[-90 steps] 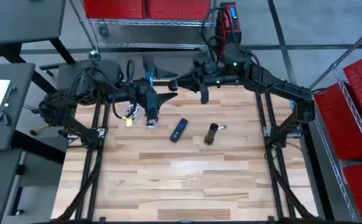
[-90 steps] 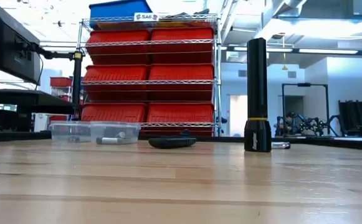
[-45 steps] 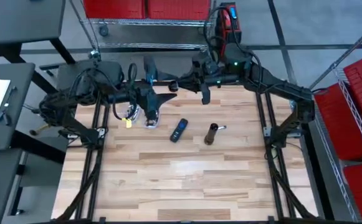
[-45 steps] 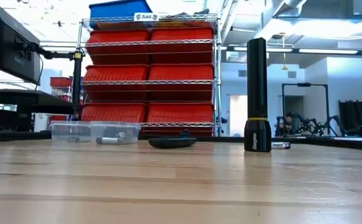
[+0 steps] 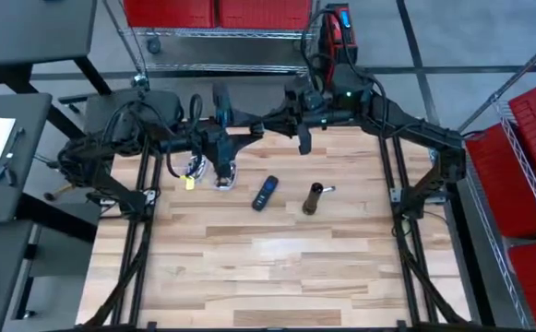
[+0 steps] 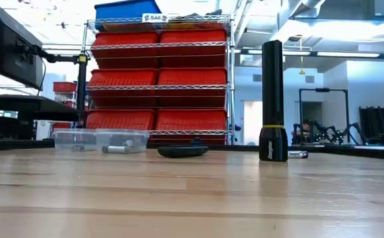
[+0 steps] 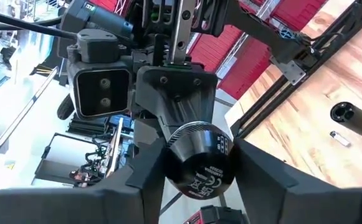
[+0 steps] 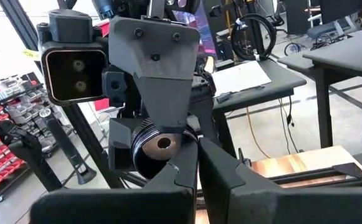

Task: Insert battery
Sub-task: Close the flashlight battery compartment

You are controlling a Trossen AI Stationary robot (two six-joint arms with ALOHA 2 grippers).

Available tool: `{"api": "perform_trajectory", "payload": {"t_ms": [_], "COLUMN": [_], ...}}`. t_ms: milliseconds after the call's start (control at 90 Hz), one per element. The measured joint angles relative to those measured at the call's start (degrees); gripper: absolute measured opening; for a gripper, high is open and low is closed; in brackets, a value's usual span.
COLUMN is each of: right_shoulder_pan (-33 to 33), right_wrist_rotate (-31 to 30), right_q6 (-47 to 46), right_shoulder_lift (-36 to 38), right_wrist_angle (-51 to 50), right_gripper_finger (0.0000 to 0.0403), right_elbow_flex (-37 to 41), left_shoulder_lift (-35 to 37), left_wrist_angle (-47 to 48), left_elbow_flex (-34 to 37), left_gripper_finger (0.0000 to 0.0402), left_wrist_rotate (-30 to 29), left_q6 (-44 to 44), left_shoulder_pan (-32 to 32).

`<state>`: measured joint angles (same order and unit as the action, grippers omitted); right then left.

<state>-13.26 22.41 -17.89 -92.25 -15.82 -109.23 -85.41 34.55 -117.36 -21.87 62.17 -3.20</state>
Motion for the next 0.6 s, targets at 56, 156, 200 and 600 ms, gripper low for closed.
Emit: {"api": "perform_trajectory", "payload": {"t_ms": [56,156,200,600], "right_shoulder_pan": [0.0,0.0,0.0,0.0], "right_wrist_rotate": [0.0,0.0,0.0,0.1], "right_q6": [0.0,0.1,0.1,0.3], "right_shoulder_lift": [0.0,0.0,0.0,0.0], "right_wrist_angle": [0.0,0.0,0.0,-0.1], "right_gripper_finger": [0.0000,0.0000,0.0000,0.0000], "right_elbow_flex": [0.0,0.0,0.0,0.0], "left_shoulder_lift": [0.0,0.0,0.0,0.0], "left_wrist_angle": [0.2,0.3,0.3,0.4], "left_elbow_flex": [0.0,0.0,0.0,0.0], "left_gripper_finger": [0.0160,0.0168,0.0163,0.0131], "left_wrist_rotate": [0.0,0.0,0.0,0.0], "left_q6": [0.0,0.0,0.0,-1.6], "left_shoulder_pan": [0.0,0.0,0.0,0.0]}}
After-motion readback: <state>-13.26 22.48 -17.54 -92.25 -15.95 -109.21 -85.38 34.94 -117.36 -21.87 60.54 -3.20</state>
